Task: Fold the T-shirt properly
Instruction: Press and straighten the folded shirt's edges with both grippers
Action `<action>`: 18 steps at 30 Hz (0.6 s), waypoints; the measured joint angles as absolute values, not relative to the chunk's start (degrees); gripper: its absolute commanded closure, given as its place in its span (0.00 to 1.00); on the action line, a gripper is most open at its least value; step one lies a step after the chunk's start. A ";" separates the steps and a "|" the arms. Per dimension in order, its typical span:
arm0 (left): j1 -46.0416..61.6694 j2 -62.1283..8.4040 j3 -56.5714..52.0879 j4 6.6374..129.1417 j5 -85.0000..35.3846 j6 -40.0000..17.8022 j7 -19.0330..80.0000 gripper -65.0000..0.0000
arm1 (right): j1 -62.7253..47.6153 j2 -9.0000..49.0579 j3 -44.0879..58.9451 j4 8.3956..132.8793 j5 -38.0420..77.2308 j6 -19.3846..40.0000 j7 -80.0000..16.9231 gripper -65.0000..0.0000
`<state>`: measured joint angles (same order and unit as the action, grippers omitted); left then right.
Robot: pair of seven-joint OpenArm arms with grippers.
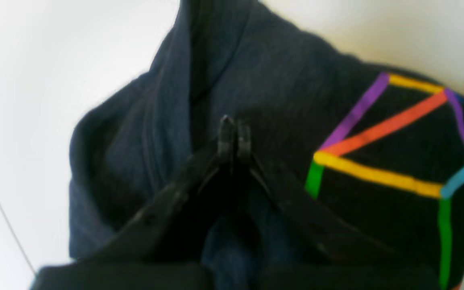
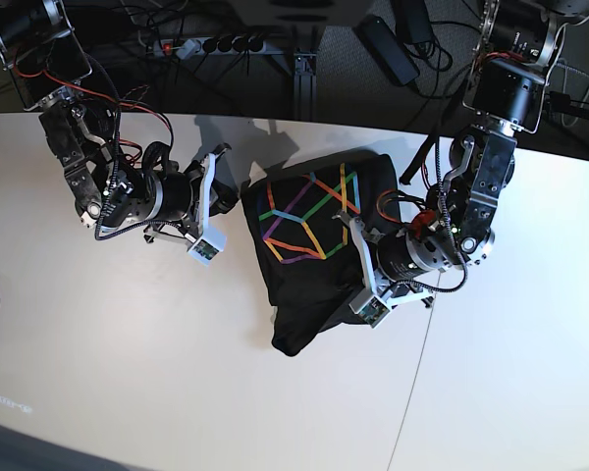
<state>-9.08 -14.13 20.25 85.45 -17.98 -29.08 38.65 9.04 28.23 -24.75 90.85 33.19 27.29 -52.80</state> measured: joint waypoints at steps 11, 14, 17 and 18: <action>-13.43 -15.03 19.94 81.32 -6.63 -27.68 36.67 1.00 | 9.04 28.23 -24.75 90.85 33.08 27.29 -52.82 1.00; -15.53 -17.15 19.51 81.32 -6.37 -25.65 36.60 1.00 | 9.06 28.23 -24.75 90.85 33.04 27.29 -52.82 1.00; -17.06 -19.18 19.29 81.32 -6.02 -24.62 36.75 1.00 | 9.06 28.23 -24.75 90.85 33.01 27.29 -52.86 1.00; -17.34 -19.57 19.25 81.32 -5.98 -24.58 36.80 1.00 | 9.04 28.23 -24.75 90.85 33.01 27.29 -52.84 1.00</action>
<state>-17.34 -19.57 19.25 81.32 -5.98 -24.58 36.80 9.04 28.23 -24.75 90.85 33.01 27.29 -52.84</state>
